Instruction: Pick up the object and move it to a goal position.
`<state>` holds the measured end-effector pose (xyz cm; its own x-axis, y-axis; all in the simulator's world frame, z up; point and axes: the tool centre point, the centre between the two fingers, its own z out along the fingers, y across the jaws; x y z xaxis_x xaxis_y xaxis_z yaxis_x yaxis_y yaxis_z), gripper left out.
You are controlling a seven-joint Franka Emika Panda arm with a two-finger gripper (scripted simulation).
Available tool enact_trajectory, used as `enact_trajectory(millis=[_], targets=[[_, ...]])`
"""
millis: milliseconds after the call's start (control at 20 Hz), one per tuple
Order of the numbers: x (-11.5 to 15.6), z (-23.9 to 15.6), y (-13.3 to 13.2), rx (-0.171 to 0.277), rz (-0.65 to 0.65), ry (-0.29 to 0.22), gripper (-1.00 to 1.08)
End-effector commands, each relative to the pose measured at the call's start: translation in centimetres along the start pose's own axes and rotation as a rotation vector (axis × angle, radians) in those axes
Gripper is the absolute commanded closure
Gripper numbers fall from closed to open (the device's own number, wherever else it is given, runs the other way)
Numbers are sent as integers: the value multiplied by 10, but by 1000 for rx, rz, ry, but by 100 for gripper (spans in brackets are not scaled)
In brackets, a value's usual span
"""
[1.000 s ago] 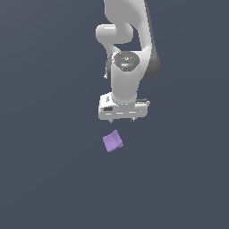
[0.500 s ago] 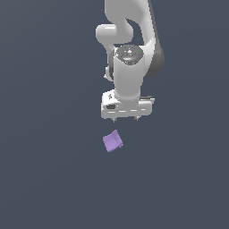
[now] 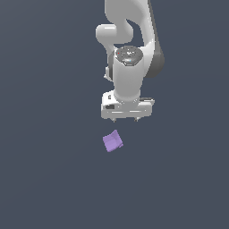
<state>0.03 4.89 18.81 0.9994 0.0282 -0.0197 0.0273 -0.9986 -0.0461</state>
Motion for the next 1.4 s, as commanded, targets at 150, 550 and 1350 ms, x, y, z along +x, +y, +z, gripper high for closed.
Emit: enact_trajectory(millis=[150,550,1350], targets=[[2,8,3,3,82,-1,-92],[8,28,11,6,286,-1,-92],[19,74,35,-6,774,10,-92]])
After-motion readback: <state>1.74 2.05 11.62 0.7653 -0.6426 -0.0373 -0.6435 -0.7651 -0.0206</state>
